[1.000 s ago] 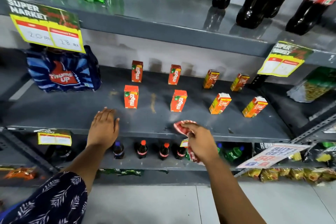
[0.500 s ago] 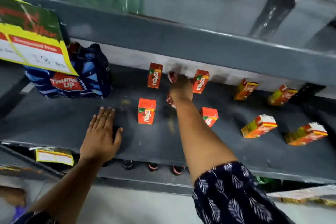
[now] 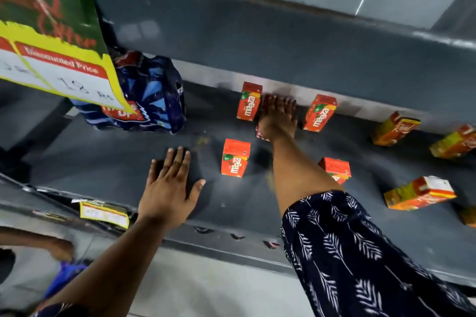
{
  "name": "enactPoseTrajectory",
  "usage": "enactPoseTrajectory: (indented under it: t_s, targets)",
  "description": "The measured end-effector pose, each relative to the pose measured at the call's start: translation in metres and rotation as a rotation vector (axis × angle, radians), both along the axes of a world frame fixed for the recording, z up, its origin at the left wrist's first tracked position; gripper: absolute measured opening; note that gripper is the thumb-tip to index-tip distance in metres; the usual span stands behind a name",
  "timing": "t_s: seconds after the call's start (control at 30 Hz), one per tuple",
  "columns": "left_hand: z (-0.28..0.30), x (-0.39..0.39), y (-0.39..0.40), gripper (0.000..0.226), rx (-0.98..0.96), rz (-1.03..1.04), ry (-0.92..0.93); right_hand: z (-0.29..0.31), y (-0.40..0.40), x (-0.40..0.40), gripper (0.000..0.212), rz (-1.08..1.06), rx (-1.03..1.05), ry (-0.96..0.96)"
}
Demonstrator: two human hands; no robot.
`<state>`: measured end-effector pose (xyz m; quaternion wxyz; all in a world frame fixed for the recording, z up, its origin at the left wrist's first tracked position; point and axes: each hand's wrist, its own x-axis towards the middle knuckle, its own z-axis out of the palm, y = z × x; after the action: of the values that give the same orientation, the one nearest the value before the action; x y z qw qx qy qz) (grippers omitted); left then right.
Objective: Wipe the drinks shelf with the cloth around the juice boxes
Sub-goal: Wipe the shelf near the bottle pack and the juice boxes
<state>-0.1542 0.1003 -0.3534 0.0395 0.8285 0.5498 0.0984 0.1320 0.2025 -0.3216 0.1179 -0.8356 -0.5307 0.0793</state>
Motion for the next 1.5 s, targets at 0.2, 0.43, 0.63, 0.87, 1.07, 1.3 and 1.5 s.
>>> enactPoseTrajectory:
  t_s: [0.2,0.43,0.63,0.87,1.07,1.3,1.5]
  targets:
    - [-0.001,0.001,0.001,0.081,-0.02,0.016,0.013,-0.022,-0.027,-0.005,0.068,0.032,-0.043,-0.124]
    - [-0.002,0.0,0.001,0.083,-0.013,-0.009,-0.01,-0.013,-0.112,-0.036,0.088,0.161,0.003,-0.144]
    - [-0.004,-0.001,0.002,0.081,-0.021,-0.003,0.01,0.0,-0.189,-0.068,0.058,0.104,0.131,0.006]
    - [-0.001,0.0,-0.001,0.078,-0.03,-0.003,0.023,-0.003,-0.258,-0.089,0.056,0.112,0.119,0.055]
    - [0.009,0.0,-0.01,0.078,-0.011,0.017,0.084,0.002,-0.307,-0.097,0.066,0.151,0.079,0.079]
    - [0.012,-0.047,-0.008,0.076,0.012,0.078,-0.008,0.007,-0.344,-0.105,0.091,0.14,0.079,0.16]
    - [0.012,-0.092,0.026,0.072,0.003,0.157,-0.051,0.025,-0.318,-0.152,0.06,0.156,0.249,0.126]
